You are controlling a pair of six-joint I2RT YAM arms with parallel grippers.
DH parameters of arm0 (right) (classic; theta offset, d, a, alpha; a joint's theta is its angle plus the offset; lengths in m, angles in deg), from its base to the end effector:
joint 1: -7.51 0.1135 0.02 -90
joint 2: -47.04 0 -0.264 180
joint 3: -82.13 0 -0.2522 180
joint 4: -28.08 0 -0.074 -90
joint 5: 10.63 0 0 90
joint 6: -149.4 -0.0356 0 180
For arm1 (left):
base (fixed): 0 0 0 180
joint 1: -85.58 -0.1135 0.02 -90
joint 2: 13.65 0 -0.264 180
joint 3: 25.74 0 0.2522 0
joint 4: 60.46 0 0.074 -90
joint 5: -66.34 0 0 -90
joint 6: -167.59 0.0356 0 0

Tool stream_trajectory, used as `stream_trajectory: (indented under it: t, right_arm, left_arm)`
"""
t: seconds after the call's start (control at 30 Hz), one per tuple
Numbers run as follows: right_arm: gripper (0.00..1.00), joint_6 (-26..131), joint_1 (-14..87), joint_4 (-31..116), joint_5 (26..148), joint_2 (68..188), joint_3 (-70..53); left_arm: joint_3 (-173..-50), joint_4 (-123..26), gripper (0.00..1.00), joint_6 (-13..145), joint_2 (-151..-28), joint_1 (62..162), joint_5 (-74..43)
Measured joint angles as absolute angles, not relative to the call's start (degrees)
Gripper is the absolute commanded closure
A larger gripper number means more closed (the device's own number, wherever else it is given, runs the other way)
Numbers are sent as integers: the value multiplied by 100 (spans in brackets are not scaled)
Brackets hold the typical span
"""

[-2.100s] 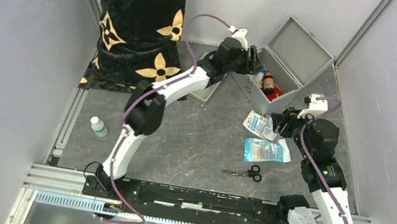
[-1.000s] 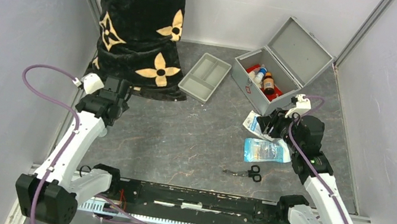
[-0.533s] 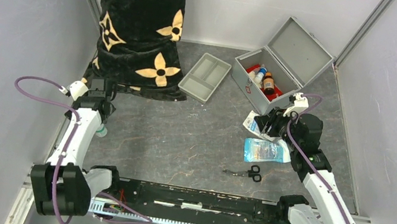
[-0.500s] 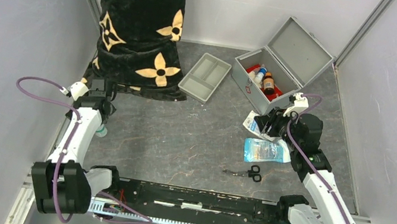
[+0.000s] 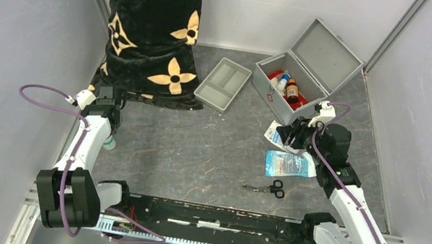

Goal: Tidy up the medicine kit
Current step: Pick up the pill bottle at the center of the board.

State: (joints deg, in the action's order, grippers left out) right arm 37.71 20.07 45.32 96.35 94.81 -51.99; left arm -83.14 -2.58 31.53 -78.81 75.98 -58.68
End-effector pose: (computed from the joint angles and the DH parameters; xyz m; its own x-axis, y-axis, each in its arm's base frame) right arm 0.1897 0.0529 0.2653 -0.4736 0.2566 -0.8425 -0.3253 0.8380 0.4381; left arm 0.1953 0.0538 0.2251 -0.3569 -0.6584 -0.6626 -0.9035 0.4235 0.0657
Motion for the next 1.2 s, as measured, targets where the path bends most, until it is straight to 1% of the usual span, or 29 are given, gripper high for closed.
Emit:
stream_trajectory:
  t: [0.13,0.2,0.23,0.3,0.43,0.5,0.57,0.67,0.7,0.8,0.9,0.97,1.03,1.13,1.2]
  right_arm:
    - [45,3762,2007,4532,9635,9487,-5199]
    - [44,3756,2007,4532,9635,9487,-5199]
    - [44,3756,2007,4532,9635,9487,-5199]
    - [44,3756,2007,4532,9635,9487,-5199]
    - [44,3749,2007,4530,9635,9487,-5199]
    - [44,3731,2007,4528,9639,9490,-5201]
    - [44,3731,2007,4497,9676,9490,-5212]
    - [44,3793,2016,4368,9816,9516,-5216]
    - [44,3865,2027,4303,9895,9538,-5216]
    - [44,4267,2221,4134,10109,9643,-5208]
    - [42,4768,2667,4161,10240,9901,-5070]
    - [37,5119,3181,4165,10284,10148,-4886]
    - [34,5467,3686,4139,10262,10213,-4805]
    - [33,6105,4462,3896,10089,10003,-4840]
    - [32,6448,4669,3599,10087,9732,-4930]
  left_arm:
    - [-8314,-250,80,3153,-7881,7593,-5923]
    - [-8314,-247,83,3155,-7881,7596,-5916]
    - [-8316,-247,87,3163,-7879,7593,-5903]
    - [-8329,-289,90,3279,-7860,7593,-5733]
    - [-8329,-584,93,3588,-7551,7666,-4867]
    - [-8338,-792,94,3692,-7352,7913,-4426]
    - [-8401,-960,94,3723,-7287,8380,-4128]
    - [-8580,-1264,98,3791,-7368,9370,-3685]
    - [-8694,-1397,98,3826,-7462,9740,-3449]
    - [-9028,-1734,98,4007,-7822,10389,-2760]
    - [-9409,-1965,98,4324,-8187,10769,-2124]
    - [-9682,-2085,98,4589,-8382,10972,-1663]
    - [-9881,-2145,98,4833,-8474,11086,-1300]
    - [-10073,-2160,98,5225,-8480,11134,-883]
    - [-10141,-2160,98,5461,-8461,11132,-655]
